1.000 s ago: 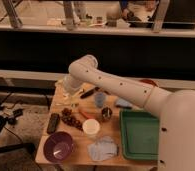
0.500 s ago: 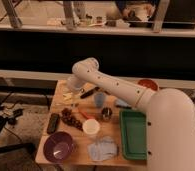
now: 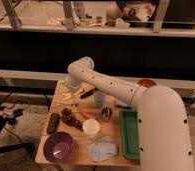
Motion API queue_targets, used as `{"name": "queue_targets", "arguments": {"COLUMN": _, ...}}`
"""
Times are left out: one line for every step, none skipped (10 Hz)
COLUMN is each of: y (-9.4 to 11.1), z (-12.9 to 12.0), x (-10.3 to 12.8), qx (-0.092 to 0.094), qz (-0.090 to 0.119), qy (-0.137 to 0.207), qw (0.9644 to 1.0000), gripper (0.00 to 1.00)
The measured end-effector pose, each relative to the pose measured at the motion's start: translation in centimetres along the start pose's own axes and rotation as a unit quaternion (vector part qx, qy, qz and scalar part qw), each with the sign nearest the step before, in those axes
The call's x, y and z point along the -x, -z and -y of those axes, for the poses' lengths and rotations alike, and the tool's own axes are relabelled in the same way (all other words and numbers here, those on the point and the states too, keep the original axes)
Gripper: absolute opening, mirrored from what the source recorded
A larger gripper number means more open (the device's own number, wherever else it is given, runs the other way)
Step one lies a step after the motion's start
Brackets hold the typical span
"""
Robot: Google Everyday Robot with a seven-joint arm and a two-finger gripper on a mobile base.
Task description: Place banana in red bowl
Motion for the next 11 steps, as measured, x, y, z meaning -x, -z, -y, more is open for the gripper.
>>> {"name": "queue_targets", "arguments": {"y": -0.1, "z": 0.1, "x": 0.1, "qx": 0.0, "qz": 0.001, "qy": 0.001, "qw": 1.0, "gripper": 0.8}}
{"name": "queue_targets", "arguments": {"y": -0.1, "z": 0.1, "x": 0.2, "qx": 0.0, "qz": 0.001, "qy": 0.001, "qw": 1.0, "gripper": 0.8}}
{"name": "queue_targets", "arguments": {"y": 0.0, "z": 0.0, "x": 0.0, "qx": 0.0, "qz": 0.0, "qy": 0.0, "qw": 1.0, "gripper": 0.8}}
{"name": "queue_targets", "arguments": {"y": 0.0, "z": 0.0, "x": 0.0, "qx": 0.0, "qz": 0.0, "qy": 0.0, "qw": 1.0, "gripper": 0.8}}
{"name": "queue_targets", "arguments": {"y": 0.0, "z": 0.0, "x": -0.1, "qx": -0.001, "qz": 0.001, "qy": 0.0, "qw": 1.0, "gripper": 0.8}}
{"name": "queue_targets", "arguments": {"y": -0.6, "z": 0.3, "x": -0.2, "qx": 0.004, "qz": 0.005, "qy": 0.0, "qw": 1.0, "gripper": 0.8}}
{"name": "queue_targets", "arguments": {"y": -1.8, "z": 0.8, "x": -0.2, "qx": 0.01, "qz": 0.011, "qy": 0.0, "qw": 0.9999, "gripper": 0.8}}
{"name": "queue_targets", "arguments": {"y": -2.8, "z": 1.2, "x": -0.3, "qx": 0.014, "qz": 0.016, "qy": 0.0, "qw": 0.9998, "gripper": 0.8}}
{"name": "queue_targets", "arguments": {"y": -3.7, "z": 1.5, "x": -0.6, "qx": 0.019, "qz": 0.02, "qy": -0.003, "qw": 0.9996, "gripper": 0.8}}
{"name": "queue_targets", "arguments": {"y": -4.5, "z": 1.8, "x": -1.1, "qx": 0.025, "qz": 0.023, "qy": -0.011, "qw": 0.9994, "gripper": 0.8}}
{"name": "queue_targets", "arguments": {"y": -5.0, "z": 1.9, "x": -1.5, "qx": 0.03, "qz": 0.024, "qy": -0.017, "qw": 0.9991, "gripper": 0.8}}
